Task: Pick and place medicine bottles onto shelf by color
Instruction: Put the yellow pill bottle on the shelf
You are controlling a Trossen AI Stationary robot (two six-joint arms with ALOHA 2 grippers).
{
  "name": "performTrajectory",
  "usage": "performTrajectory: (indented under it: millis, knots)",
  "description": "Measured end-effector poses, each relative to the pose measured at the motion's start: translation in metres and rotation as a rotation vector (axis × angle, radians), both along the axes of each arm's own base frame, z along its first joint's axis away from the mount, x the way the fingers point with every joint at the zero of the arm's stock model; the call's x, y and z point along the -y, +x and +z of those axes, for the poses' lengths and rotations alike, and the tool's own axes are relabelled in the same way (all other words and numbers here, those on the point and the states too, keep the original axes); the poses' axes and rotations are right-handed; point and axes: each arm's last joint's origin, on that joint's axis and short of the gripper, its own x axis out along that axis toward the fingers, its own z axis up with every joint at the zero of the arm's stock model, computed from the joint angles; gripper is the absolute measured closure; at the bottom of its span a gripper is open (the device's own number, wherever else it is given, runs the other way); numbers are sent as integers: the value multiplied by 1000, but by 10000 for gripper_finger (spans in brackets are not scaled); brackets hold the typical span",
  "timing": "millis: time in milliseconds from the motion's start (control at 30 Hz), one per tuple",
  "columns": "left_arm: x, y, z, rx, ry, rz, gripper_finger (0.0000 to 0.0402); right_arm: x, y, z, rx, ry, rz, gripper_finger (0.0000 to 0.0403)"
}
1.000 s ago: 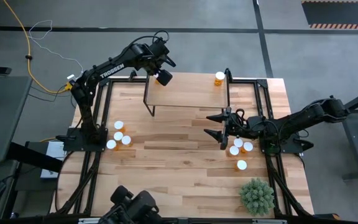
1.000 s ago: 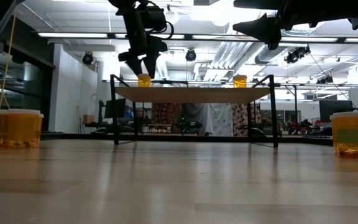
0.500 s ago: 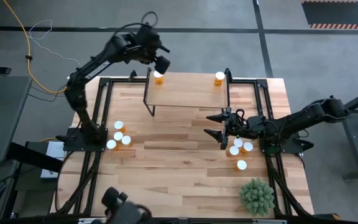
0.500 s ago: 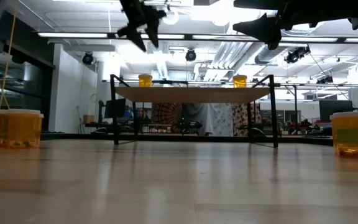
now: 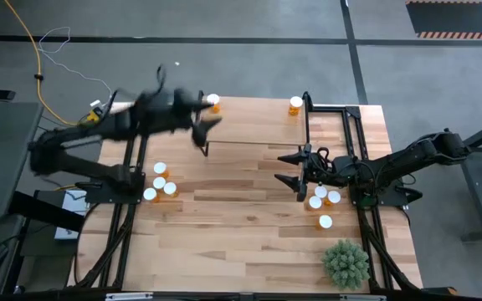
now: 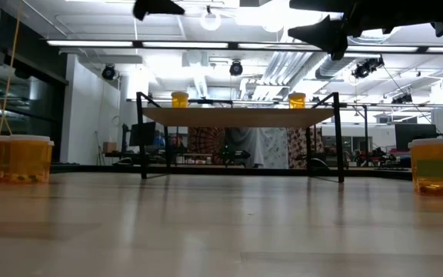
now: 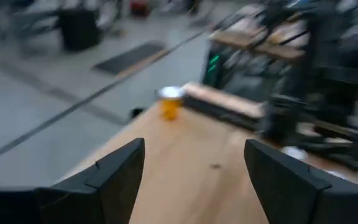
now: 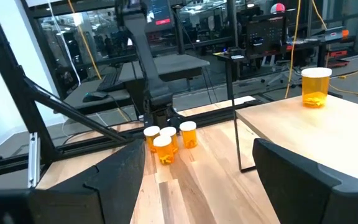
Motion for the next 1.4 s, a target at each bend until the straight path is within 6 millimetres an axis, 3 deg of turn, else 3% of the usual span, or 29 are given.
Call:
performTrajectory:
  millis: [233,333,433,533,667,1033,1167,1400]
  knots:
    - [59,-30,-87,273,66,-226,138,0,0,0,0,-1,3,114]
    - [73,-40,-117,357,115,-279,138,0,0,0,3,0,3,114]
    - [78,-47,-135,407,165,-276,138,-1,1,0,-23,3,12,114]
    - [79,-50,-135,438,212,-264,138,-3,5,4,-146,50,24,114]
    - [80,-51,-133,443,214,-281,138,-5,3,15,-435,199,-29,114]
    - [80,-51,-134,432,216,-286,138,-20,-55,32,-1120,590,-209,114]
    - [80,-51,-134,427,223,-287,138,-24,-70,30,-1261,643,-265,114]
    - [80,-50,-137,396,226,-290,138,-26,-76,10,-1373,717,-291,114]
